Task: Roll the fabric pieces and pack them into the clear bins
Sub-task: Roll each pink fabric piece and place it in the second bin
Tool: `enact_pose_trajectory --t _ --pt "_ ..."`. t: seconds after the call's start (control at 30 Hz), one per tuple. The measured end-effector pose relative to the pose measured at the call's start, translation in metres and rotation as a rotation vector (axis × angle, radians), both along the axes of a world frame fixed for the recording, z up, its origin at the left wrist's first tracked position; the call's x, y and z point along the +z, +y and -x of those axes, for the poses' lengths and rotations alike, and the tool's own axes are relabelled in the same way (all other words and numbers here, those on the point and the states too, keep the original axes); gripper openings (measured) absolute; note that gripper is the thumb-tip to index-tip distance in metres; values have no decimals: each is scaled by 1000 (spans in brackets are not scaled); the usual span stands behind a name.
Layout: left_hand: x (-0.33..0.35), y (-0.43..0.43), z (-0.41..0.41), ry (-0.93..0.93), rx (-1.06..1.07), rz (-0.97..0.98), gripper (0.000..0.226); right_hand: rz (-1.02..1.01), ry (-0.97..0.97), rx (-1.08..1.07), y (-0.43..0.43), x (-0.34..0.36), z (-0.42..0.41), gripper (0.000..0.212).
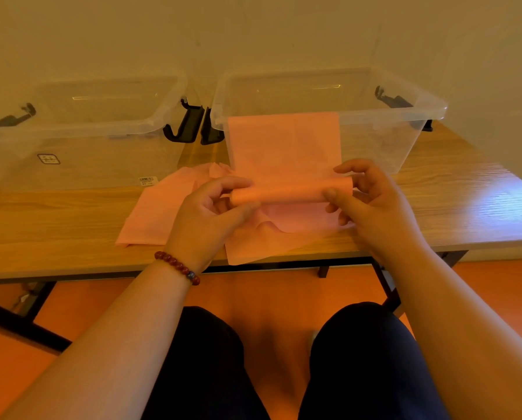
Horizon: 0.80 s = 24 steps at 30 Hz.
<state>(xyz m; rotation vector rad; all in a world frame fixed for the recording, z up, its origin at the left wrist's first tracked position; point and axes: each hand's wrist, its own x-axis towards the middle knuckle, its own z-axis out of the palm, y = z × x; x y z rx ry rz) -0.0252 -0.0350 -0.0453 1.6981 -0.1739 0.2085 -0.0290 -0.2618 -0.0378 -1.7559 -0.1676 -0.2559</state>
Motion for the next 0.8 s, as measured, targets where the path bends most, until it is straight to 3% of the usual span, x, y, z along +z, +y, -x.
enact_pose_trajectory --t 0.13,0.3,0.53,0.7,0.8 --pt "-1 1 -1 8 3 -36 33 4 -11 15 -1 -1 -1 19" --pt "0 -2 -1 -1 58 -34 24 -23 20 69 -2 -2 0 35" --pt "3 -3 0 15 28 71 20 -4 -4 -19 -1 -3 -1 16" --pt "2 -2 0 10 8 64 25 -17 -11 -7 -2 -2 -2 25" --pt "1 -1 0 6 17 5 27 -31 -6 -4 0 -2 -3 19"
